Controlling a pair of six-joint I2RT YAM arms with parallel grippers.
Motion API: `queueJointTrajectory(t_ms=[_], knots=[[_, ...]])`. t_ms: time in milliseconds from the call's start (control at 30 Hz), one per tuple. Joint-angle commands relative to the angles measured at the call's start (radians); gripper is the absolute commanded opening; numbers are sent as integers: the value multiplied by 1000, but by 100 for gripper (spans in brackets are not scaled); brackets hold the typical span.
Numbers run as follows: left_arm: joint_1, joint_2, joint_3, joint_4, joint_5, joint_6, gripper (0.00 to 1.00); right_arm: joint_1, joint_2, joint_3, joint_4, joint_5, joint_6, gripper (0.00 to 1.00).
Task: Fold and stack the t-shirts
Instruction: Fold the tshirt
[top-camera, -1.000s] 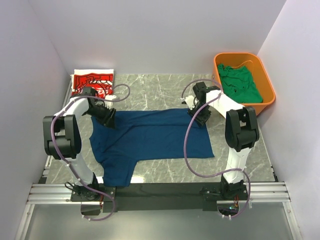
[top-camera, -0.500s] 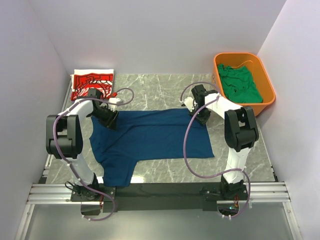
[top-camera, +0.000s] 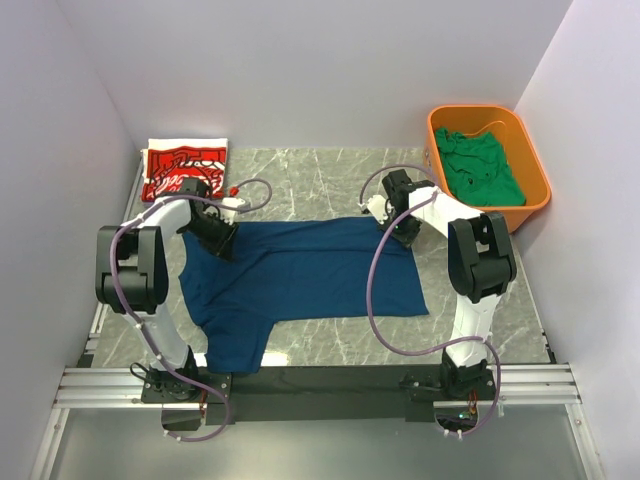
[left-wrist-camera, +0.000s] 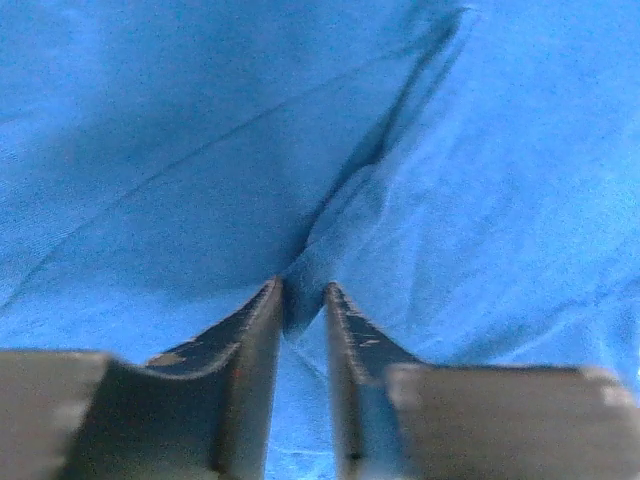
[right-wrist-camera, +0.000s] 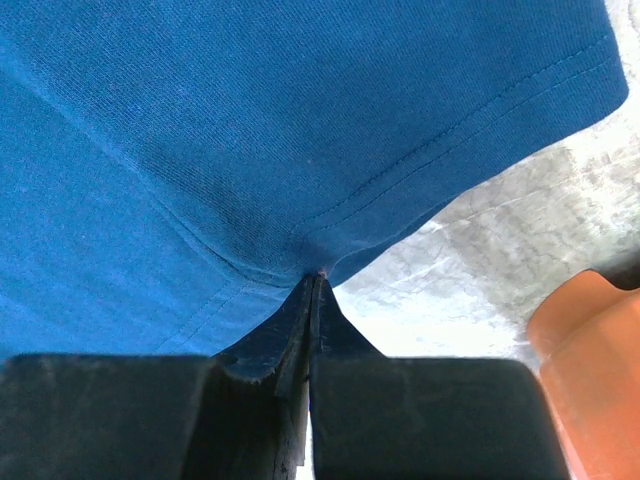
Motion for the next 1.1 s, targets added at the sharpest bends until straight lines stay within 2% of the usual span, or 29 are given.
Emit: queueJointTrajectory(t_ms=[0, 33, 100, 133, 167, 333, 500, 733, 933, 967, 1000, 1067], knots=[[-20, -20, 10, -36, 34, 25, 27, 8, -23, 16, 10, -3, -17, 0], [-20, -29, 13, -42, 37, 30, 17, 5, -27, 17, 10, -5, -20, 0], [-20, -61, 17, -65, 54, 40, 5, 2, -41, 23, 10, -5, -23, 0], [-20, -73, 23, -79, 62, 46, 1, 0, -44, 26, 8, -5, -25, 0], [-22, -87, 28, -96, 89, 57, 1, -1, -52, 35, 5, -6, -28, 0], [-48, -112, 57, -257, 174, 137, 1, -17, -61, 69, -12, 0, -45, 0], [-115, -139, 34, -316, 217, 154, 1, -31, -67, 83, -18, 10, -68, 0], [-218, -135, -32, -264, 220, 62, 1, -50, -77, 54, -3, 24, -95, 0], [-287, -112, -64, -158, 206, -22, 1, -64, -54, 63, -2, 27, -99, 0], [-289, -104, -67, -141, 186, -38, 5, -63, -51, 69, -4, 24, -97, 0], [-289, -97, -69, -123, 180, -52, 19, -64, -49, 72, -10, 17, -97, 0], [-287, -70, -64, -116, 162, -56, 27, -64, -46, 74, -21, 10, -97, 0]])
